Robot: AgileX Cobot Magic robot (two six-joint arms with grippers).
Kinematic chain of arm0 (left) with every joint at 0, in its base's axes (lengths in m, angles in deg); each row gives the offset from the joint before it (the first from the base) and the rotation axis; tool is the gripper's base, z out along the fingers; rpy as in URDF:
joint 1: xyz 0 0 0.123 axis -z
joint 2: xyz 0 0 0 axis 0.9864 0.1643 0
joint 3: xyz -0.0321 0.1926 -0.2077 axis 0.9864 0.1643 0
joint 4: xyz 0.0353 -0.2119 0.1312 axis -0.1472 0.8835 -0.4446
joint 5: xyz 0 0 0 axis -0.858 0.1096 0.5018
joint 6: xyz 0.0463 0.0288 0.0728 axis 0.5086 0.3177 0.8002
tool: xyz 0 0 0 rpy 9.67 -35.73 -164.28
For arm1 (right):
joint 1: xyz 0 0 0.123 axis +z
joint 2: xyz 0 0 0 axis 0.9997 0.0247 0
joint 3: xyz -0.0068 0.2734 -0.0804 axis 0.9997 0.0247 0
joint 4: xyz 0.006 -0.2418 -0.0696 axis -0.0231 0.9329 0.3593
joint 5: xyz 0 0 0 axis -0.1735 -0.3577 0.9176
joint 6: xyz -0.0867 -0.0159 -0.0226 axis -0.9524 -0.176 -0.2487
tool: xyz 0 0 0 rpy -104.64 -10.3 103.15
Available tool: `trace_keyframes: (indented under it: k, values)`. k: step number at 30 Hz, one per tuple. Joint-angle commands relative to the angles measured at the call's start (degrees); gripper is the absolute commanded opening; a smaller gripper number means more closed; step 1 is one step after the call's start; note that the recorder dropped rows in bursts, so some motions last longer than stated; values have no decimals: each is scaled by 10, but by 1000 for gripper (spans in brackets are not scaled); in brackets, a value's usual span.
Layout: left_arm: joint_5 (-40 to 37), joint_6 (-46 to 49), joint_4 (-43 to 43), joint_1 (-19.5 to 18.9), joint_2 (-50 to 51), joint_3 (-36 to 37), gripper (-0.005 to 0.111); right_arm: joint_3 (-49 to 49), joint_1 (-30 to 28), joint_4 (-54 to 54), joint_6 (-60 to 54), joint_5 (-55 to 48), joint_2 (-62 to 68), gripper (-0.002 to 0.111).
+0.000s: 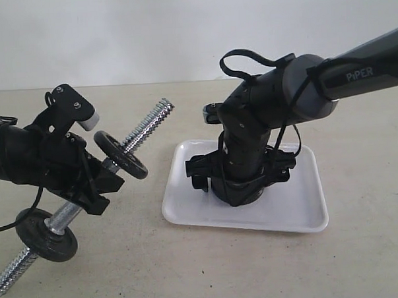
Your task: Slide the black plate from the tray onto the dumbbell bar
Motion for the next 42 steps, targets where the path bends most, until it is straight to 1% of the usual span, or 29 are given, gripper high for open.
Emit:
trace_keyframes:
  k: [1, 26, 42]
  values:
    - [2, -1, 24, 1, -27, -14, 4, 8, 3, 9, 5, -20, 15, 105]
    - [6, -1, 24, 1, -27, -14, 4, 8, 3, 16, 17, -45, 15, 105]
    - [8, -1, 26, 1, -27, -14, 4, 8, 3, 17, 17, -14, 15, 105]
